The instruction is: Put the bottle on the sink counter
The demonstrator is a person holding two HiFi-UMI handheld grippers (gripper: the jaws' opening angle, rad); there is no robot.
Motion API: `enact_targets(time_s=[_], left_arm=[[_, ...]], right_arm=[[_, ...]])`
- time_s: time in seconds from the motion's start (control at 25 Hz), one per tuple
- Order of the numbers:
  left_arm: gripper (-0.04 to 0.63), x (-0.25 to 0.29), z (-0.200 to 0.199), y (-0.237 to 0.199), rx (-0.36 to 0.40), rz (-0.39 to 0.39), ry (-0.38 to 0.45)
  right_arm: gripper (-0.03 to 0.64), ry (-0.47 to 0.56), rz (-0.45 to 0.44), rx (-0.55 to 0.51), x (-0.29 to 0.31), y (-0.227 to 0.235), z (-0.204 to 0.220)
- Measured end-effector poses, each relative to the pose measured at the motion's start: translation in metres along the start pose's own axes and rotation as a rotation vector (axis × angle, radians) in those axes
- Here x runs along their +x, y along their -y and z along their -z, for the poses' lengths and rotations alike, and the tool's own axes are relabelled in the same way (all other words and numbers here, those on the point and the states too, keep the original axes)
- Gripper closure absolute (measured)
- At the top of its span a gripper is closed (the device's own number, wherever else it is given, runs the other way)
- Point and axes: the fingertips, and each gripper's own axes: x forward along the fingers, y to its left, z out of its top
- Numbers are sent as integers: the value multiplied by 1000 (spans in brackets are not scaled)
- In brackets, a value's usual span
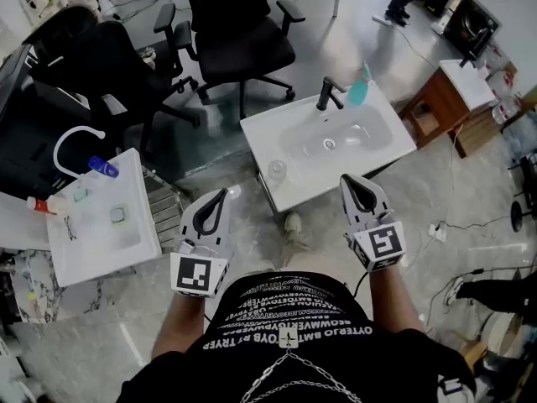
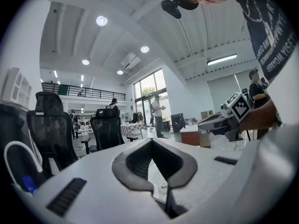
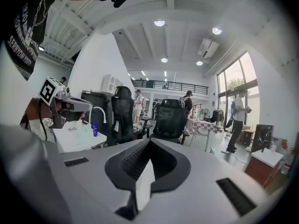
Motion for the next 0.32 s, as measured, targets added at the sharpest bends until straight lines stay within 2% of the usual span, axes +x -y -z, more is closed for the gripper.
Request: enact_targets(time_s=[0.16,0.32], left_arm=[[589,0,-2,10,0,13,11],[589,0,-3,10,2,0,-20]], right_arm=[[621,-6,-4,-10,-7,1,8],[621,-13,-10,-10,-10,0,10]])
